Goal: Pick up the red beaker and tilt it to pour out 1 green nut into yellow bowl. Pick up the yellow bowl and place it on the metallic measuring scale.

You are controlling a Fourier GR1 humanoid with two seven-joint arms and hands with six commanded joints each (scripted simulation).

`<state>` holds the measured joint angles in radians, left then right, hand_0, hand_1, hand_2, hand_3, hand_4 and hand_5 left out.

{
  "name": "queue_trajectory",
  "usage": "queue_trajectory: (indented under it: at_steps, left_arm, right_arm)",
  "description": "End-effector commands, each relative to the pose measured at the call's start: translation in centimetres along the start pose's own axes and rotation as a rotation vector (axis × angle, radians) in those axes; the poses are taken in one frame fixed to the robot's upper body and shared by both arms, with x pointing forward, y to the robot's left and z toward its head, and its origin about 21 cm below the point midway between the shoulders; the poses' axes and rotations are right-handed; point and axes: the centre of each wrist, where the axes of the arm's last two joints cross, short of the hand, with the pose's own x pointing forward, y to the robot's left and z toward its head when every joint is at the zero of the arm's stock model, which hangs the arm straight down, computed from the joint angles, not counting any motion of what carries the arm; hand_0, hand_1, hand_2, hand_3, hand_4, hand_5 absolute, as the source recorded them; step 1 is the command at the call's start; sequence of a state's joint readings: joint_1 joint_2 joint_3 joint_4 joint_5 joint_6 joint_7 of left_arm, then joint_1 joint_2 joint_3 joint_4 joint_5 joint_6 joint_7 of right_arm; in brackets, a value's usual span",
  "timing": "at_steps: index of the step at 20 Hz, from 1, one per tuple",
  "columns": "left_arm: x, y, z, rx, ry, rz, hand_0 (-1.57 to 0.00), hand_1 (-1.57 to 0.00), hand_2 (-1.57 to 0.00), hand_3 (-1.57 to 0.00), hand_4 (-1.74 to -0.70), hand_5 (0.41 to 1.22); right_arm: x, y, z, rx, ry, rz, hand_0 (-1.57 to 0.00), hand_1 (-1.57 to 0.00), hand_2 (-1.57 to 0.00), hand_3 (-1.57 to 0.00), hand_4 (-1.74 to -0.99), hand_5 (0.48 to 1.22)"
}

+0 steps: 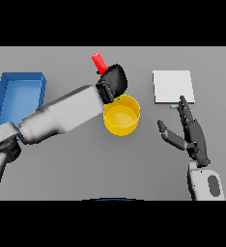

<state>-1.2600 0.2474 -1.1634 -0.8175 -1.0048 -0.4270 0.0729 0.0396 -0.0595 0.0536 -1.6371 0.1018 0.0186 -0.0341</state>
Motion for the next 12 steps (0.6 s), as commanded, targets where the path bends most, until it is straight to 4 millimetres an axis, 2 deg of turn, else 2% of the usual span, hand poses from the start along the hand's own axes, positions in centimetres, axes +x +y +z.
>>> queue_trajectory:
  at_steps: [1,5,10,12]
  left_arm:
    - [-0.3,0.2,0.0,-0.009,-0.013,-0.035,-1.57,-1.57,-1.57,-1.55,-1.74,1.221]
    - [0.5,1.7,-0.4,-0.030,-0.005,-0.113,-1.57,-1.57,-1.57,-1.56,-1.74,1.221]
    - [0.1,1.5,-0.8,-0.058,0.007,-0.207,-1.57,-1.57,-1.57,-1.57,-1.74,1.221]
    - [0.0,2.1,-0.8,-0.053,0.013,-0.225,-1.57,-1.57,-1.57,-1.57,-1.74,1.221]
  right_arm:
    - [-0.1,-0.3,-0.1,-0.013,0.015,0.009,0.00,0.00,0.00,0.00,-1.290,0.607]
    - [-0.3,-0.5,0.2,-0.014,0.018,0.021,0.00,0.00,0.00,0.00,-1.283,0.601]
    - [-0.2,-0.4,-0.1,-0.014,0.000,0.027,0.00,0.00,0.00,0.00,-1.264,0.588]
    - [-0.3,-0.4,-0.1,-0.020,0.007,0.040,0.00,0.00,0.00,0.00,-1.245,0.585]
